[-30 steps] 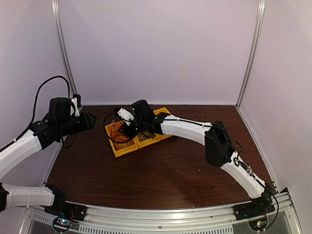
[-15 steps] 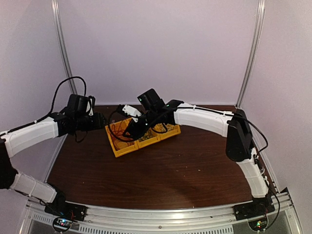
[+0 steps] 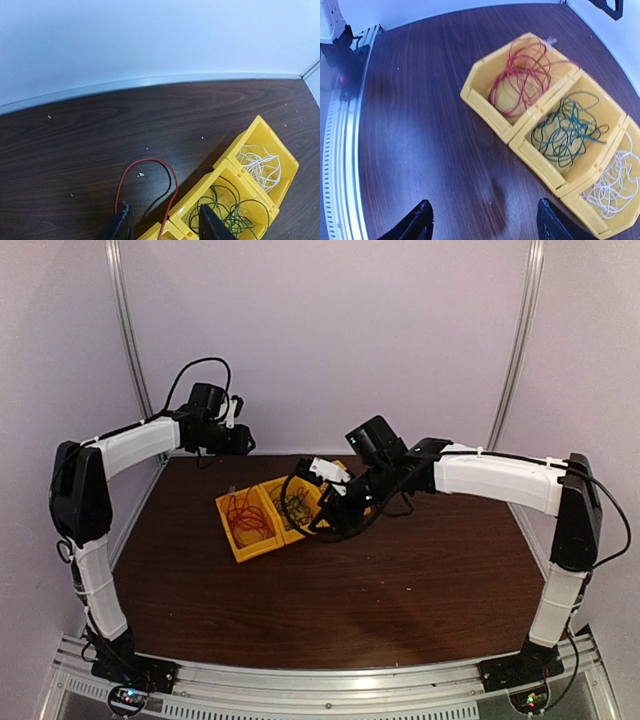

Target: Untangle the cables

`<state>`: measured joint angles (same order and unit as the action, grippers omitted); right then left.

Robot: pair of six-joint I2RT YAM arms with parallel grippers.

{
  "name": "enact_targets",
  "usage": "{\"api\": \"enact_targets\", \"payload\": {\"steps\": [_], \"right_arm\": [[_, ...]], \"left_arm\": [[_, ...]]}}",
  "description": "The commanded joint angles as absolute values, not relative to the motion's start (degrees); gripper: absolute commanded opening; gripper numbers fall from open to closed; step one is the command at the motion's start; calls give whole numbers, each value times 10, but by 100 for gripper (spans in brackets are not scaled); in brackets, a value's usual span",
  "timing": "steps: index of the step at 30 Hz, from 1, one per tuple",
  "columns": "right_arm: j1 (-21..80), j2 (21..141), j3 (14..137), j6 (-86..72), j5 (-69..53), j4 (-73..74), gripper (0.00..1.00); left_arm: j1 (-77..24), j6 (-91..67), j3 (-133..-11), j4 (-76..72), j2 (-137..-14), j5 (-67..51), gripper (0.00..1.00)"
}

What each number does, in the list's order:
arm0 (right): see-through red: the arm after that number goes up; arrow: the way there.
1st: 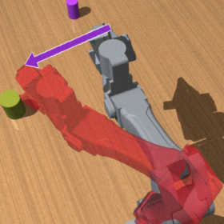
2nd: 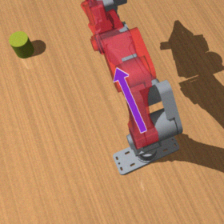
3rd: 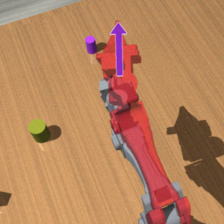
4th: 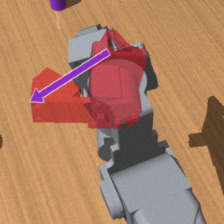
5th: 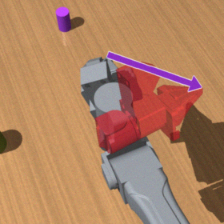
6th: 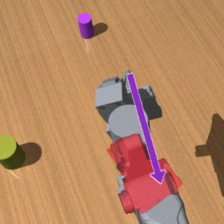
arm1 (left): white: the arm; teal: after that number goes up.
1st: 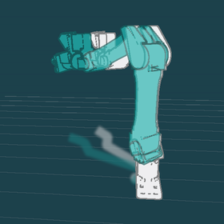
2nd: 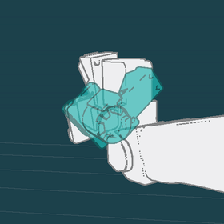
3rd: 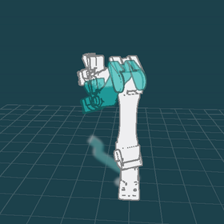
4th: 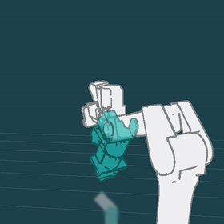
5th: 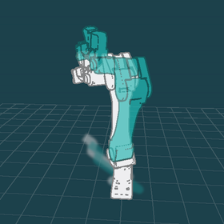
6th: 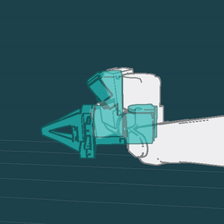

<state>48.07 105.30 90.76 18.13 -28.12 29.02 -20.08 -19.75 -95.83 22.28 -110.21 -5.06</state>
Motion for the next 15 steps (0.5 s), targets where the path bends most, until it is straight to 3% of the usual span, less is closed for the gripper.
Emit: {"api": "enact_targets", "payload": {"steps": [1,7,15], "right_arm": [[450,1032,860,186,-285,290,72],[428,1013,820,174,-304,269,71],[427,1025,815,168,-321,267,71]], "left_arm": [[-197,-141,-984,300,-1141,-96,43],[-199,-108,-976,334,-1150,-116,37],[-208,-96,-976,341,-1173,-96,41]]}}
